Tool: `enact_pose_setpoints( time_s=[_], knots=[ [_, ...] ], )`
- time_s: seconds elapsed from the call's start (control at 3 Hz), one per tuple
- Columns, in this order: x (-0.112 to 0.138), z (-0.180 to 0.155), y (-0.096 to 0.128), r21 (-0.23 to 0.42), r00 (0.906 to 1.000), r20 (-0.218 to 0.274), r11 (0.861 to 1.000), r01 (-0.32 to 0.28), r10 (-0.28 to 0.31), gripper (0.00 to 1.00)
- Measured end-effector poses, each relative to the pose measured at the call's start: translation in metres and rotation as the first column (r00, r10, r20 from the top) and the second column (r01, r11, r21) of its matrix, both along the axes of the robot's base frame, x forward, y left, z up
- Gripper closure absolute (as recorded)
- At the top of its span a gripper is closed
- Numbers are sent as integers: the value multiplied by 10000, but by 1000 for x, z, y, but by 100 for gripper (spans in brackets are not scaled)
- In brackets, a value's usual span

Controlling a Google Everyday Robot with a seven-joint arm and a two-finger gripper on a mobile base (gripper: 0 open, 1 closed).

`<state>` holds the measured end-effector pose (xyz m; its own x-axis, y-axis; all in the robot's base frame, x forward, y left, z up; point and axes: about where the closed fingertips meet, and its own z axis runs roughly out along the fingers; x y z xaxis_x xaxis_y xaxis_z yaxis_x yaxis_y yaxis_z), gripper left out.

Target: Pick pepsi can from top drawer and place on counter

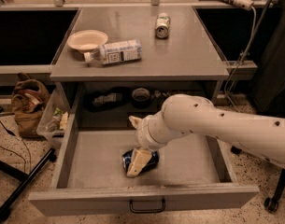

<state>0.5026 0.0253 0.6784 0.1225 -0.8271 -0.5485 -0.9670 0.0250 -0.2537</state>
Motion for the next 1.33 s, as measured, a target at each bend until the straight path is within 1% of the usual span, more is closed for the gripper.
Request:
enact_pose_setpoints(
  time_s=[0.33,0.67,1.0,1.33],
  knots=[
    [0,-9,15,283,9978,-40,9975,-654,655,0],
    [0,-9,15,281,9978,-44,9975,-654,656,0],
    [4,-23,9,79,9988,-47,9988,-484,485,0],
    [3,-34,-2,-172,9995,-118,9994,-298,296,0]
  ],
)
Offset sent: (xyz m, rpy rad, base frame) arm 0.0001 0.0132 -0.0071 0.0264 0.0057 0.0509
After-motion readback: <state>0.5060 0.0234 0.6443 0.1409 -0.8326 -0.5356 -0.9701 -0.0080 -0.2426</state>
